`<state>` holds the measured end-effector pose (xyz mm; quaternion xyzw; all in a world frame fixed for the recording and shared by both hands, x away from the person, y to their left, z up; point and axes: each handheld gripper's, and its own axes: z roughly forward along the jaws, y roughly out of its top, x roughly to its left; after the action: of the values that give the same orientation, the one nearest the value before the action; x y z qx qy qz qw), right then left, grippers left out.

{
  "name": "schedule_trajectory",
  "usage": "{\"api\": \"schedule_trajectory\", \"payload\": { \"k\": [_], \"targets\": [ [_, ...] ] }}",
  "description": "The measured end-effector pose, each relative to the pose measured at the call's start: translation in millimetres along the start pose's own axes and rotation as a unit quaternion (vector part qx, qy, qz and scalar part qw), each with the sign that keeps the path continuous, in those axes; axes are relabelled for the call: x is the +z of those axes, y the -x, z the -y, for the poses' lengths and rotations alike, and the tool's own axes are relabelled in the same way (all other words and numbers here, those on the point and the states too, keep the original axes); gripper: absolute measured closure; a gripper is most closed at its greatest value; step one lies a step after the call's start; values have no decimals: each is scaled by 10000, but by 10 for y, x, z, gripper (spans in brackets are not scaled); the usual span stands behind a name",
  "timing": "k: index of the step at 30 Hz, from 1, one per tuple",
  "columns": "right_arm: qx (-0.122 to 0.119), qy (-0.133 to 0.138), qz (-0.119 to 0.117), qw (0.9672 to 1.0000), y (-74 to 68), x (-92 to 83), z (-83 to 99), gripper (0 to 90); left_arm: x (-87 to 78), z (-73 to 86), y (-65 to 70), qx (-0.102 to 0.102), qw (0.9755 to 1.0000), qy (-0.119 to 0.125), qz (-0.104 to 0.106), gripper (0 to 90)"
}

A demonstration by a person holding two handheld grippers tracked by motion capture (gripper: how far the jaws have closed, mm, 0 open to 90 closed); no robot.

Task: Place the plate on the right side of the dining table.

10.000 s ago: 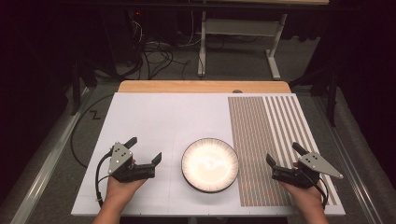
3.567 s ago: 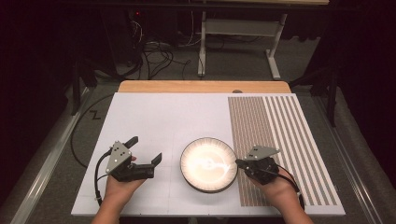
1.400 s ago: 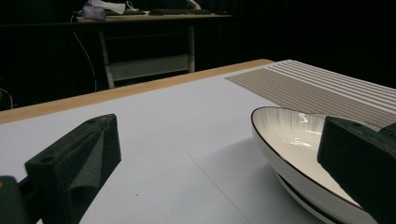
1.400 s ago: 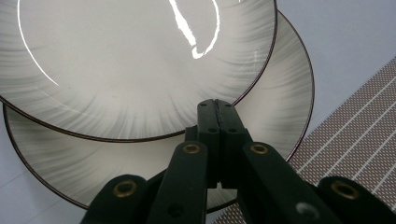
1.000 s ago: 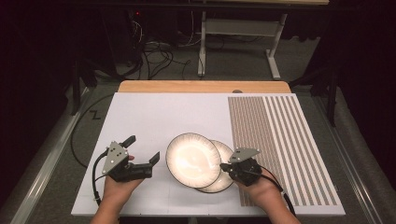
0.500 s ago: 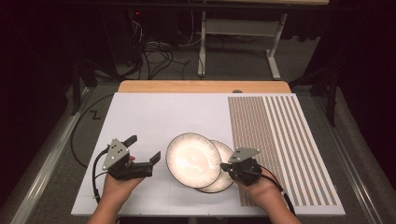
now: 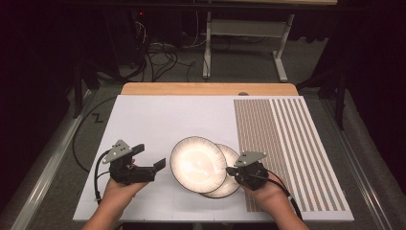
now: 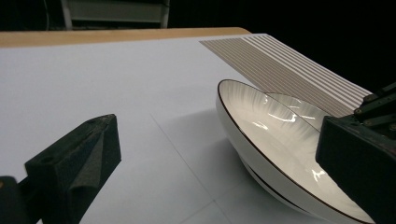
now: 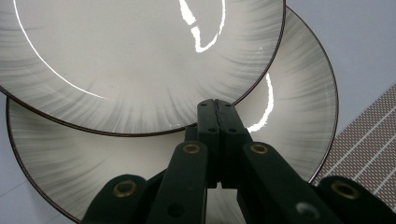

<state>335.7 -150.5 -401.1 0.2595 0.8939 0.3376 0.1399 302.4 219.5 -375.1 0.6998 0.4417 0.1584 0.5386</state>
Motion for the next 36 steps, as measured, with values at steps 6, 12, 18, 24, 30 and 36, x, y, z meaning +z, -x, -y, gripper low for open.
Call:
{"api": "schedule_trajectory", "payload": {
  "k": [6,12,18,24,30,36],
  "targets": [
    [12,9,6,10000,-1,-2,-1,900,12,-14,-75,-605,9967,-391,365,6],
    [11,4,14,10000,-1,-1,-2,900,31,-33,-129,-1010,9908,-702,564,6],
    [3,9,12,10000,0,0,-3,900,103,-29,-171,-1551,9789,-1073,786,6],
    [3,6,7,10000,0,0,-3,900,157,-27,-208,-1949,9694,-1236,842,7],
    [-5,8,9,10000,2,0,-5,900,210,-14,-223,-2123,9622,-1430,932,7],
    [10,7,7,10000,3,-1,-6,900,268,-8,-225,-2444,9501,-1686,958,7]
  ]
}}
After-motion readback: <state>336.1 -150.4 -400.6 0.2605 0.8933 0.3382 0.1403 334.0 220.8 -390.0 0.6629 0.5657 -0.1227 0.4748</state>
